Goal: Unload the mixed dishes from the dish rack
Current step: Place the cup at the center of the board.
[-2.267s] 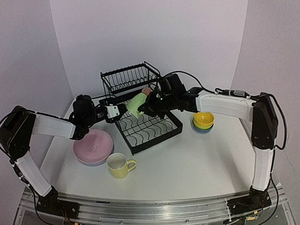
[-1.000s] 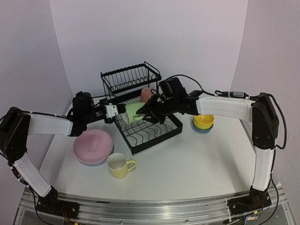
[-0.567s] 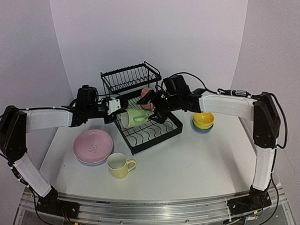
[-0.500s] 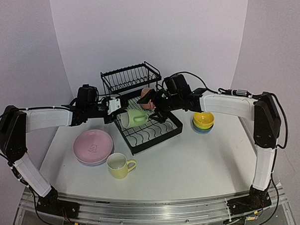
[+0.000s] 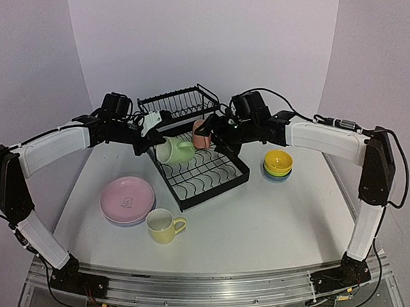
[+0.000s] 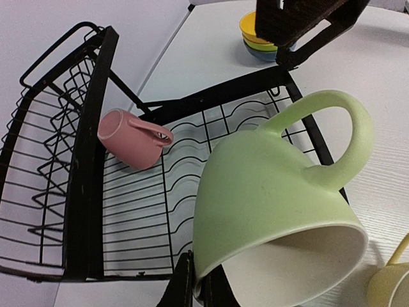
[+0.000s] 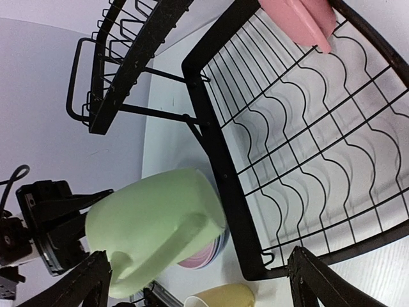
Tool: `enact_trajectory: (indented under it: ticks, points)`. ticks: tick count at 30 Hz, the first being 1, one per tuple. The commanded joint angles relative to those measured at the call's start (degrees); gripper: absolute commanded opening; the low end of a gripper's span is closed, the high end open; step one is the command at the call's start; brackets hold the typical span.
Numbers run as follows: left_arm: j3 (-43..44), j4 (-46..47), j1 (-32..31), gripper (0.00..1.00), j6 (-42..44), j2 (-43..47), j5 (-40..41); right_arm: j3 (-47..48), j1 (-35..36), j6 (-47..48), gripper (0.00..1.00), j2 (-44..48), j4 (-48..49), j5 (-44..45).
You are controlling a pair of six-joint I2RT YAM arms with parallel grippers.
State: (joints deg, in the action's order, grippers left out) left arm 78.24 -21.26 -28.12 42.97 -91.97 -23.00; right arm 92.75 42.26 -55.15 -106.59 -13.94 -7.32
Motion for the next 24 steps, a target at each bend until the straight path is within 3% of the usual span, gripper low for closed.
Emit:
enact_trajectory:
  ticks: [1,7,11,15,24]
  points:
    - [8.0,-12.6,1.7,0.00,-4.9,5.3,1.8,3.5,0.1,8.7,0.93,3.1,-3.8,4.0]
    - [14.5,-34.0,7.0,0.00,-7.2,5.7,4.6,5.4,0.2,14.5,0.93,3.2,-7.4,6.2]
    - [11.1,-43.2,10.9,0.00,-6.7,9.5,7.3,5.8,0.1,16.9,0.93,3.1,-8.9,7.2]
    - [5.2,-49.1,15.2,0.00,-6.6,13.0,9.4,6.2,0.1,19.9,0.92,2.3,-9.6,7.3]
    - [2.8,-52.7,36.7,0.00,-1.2,11.3,11.9,9.8,0.2,25.3,0.92,-1.6,-10.3,5.5]
